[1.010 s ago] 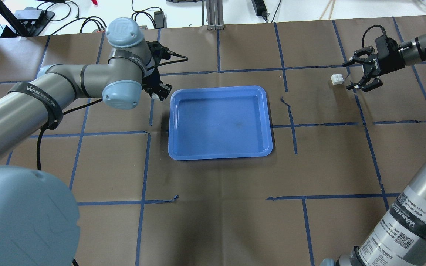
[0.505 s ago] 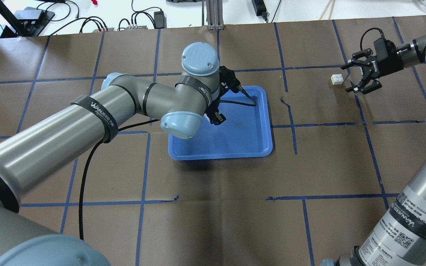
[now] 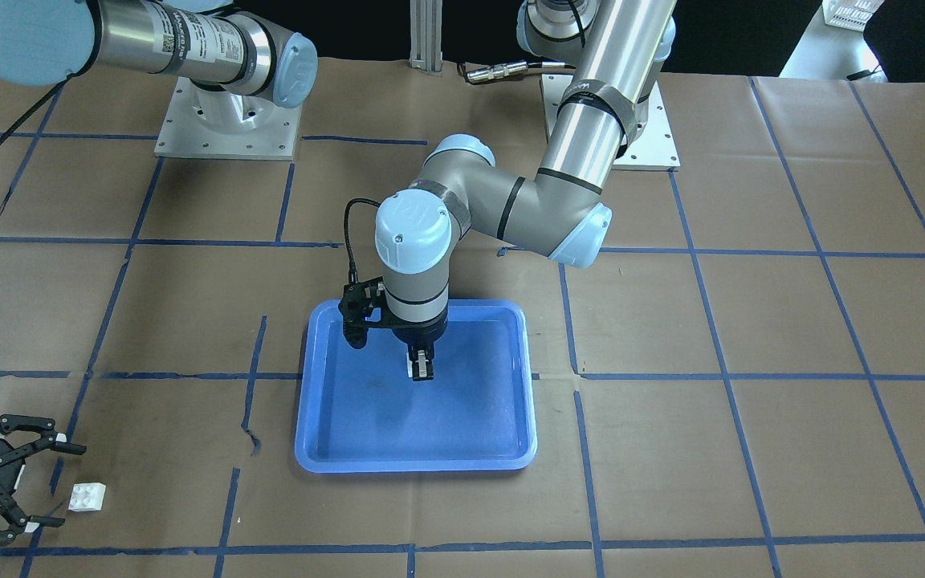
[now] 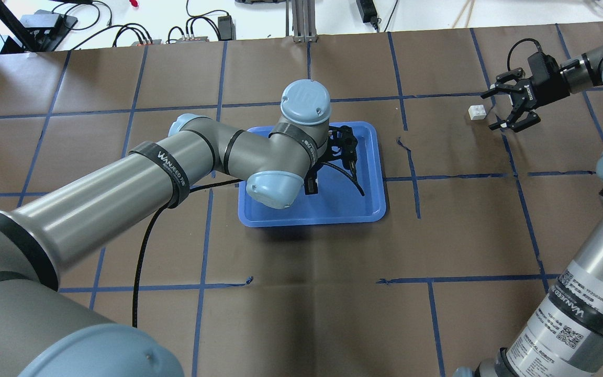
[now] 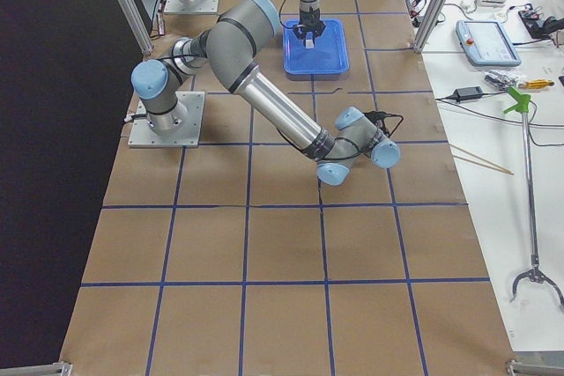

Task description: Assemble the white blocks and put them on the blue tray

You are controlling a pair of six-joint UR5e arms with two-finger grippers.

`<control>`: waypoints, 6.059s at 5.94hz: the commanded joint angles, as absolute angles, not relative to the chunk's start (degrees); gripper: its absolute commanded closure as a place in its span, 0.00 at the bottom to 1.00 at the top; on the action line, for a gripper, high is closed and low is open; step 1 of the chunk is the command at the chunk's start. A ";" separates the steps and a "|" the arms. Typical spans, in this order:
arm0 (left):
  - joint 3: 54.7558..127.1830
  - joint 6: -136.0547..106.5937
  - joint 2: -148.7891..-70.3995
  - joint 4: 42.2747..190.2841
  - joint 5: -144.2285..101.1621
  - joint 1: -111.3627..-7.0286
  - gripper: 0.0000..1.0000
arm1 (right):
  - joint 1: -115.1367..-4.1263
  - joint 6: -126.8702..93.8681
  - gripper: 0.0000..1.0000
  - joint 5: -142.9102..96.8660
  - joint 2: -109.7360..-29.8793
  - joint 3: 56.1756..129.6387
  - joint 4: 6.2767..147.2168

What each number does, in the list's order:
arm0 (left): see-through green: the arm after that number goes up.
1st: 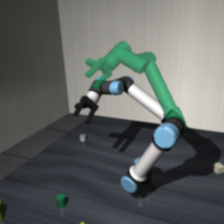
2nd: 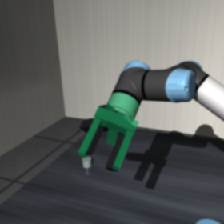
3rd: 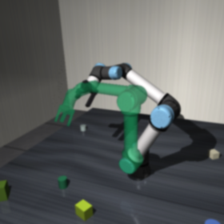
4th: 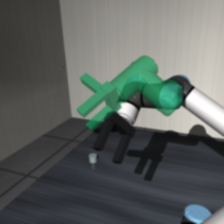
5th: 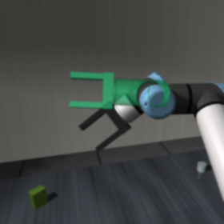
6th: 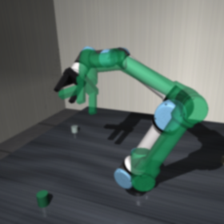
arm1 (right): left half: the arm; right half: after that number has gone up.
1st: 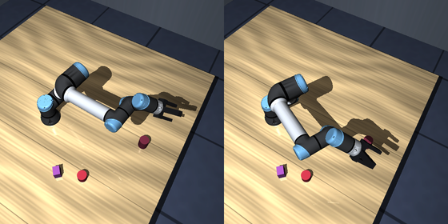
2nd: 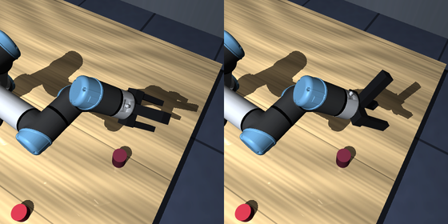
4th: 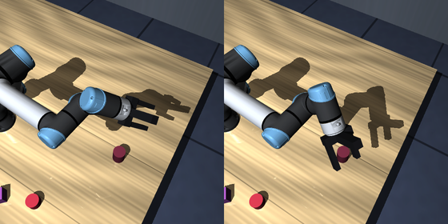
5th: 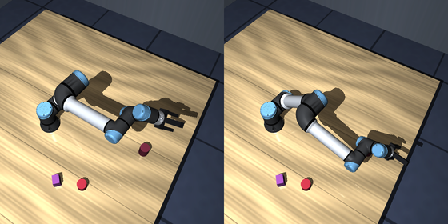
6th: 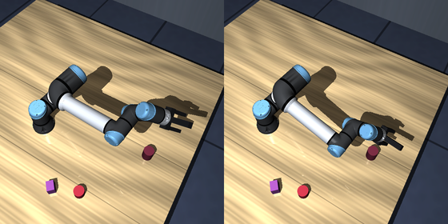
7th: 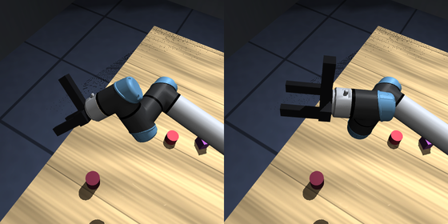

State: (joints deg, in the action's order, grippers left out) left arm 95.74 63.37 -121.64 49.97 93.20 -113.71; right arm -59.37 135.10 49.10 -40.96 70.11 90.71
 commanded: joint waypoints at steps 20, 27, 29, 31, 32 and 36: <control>88.34 -9.85 -88.79 85.79 94.76 -99.78 0.01 | -86.62 90.02 0.67 41.48 -60.30 106.91 143.29; 89.12 -4.04 -85.61 90.62 89.12 -93.17 0.01 | -91.14 81.48 0.67 41.75 -57.92 117.77 160.66; 89.30 -4.04 -85.43 90.53 89.12 -93.08 0.01 | -91.41 81.39 0.67 41.57 -57.92 117.77 160.84; 89.30 -4.13 -85.43 90.53 89.12 -93.16 0.01 | -91.41 81.12 0.67 41.57 -57.57 117.77 160.75; 89.30 -4.13 -85.43 90.53 89.12 -93.16 0.01 | -91.49 81.04 0.67 41.57 -57.57 117.77 160.58; 89.30 -4.13 -85.43 90.44 89.12 -93.16 0.01 | -91.50 78.84 0.67 41.49 -57.05 117.69 160.84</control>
